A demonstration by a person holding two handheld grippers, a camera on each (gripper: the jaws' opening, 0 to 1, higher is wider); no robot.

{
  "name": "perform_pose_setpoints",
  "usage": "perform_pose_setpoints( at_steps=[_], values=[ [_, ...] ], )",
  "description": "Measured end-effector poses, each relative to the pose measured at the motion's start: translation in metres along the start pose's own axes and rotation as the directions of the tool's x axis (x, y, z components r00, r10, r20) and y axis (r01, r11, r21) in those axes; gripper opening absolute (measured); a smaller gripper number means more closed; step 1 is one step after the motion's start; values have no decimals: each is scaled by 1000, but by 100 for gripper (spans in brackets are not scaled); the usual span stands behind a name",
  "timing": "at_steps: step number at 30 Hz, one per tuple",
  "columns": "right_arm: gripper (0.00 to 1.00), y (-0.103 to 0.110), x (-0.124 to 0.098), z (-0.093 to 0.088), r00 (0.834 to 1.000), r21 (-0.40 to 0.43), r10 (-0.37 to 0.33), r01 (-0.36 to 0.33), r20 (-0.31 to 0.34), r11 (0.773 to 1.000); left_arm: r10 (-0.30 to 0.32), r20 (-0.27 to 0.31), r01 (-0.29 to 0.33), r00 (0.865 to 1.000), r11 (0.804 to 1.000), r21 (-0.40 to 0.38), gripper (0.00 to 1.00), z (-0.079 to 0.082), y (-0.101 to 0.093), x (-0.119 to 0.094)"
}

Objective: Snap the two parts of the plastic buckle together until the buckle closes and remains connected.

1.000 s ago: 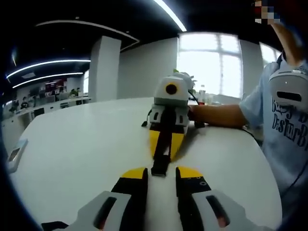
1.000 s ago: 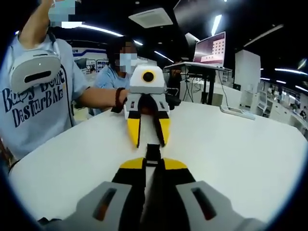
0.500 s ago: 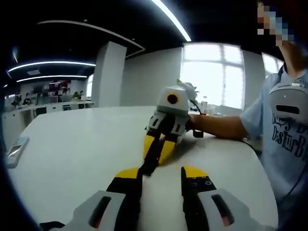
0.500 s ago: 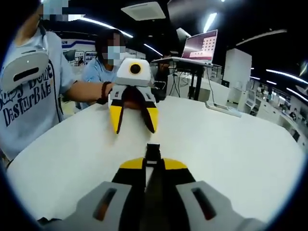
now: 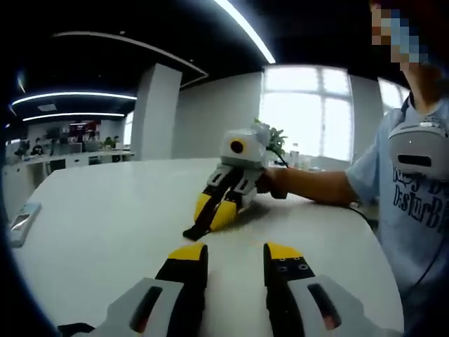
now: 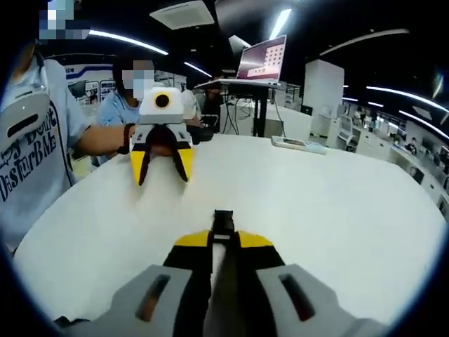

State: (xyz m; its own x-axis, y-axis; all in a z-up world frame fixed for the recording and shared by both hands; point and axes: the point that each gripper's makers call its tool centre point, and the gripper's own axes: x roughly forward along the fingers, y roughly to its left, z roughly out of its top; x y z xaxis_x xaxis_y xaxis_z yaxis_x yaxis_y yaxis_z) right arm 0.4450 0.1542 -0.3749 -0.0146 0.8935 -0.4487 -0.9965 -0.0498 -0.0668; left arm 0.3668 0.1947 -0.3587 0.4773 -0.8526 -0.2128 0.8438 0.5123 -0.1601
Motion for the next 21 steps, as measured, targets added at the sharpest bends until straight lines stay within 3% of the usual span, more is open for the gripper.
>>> perform_pose_setpoints(
  at_steps=[12, 21],
  values=[
    [12, -38, -16, -11, 994, 73, -111, 112, -17, 991, -19, 6, 19, 1000, 1000, -5, 28, 0, -1, -2],
    [12, -50, -30, -19, 984, 78, -174, 176, -27, 981, -17, -2, 17, 1000, 1000, -2, 27, -2, 0, -2]
  ],
)
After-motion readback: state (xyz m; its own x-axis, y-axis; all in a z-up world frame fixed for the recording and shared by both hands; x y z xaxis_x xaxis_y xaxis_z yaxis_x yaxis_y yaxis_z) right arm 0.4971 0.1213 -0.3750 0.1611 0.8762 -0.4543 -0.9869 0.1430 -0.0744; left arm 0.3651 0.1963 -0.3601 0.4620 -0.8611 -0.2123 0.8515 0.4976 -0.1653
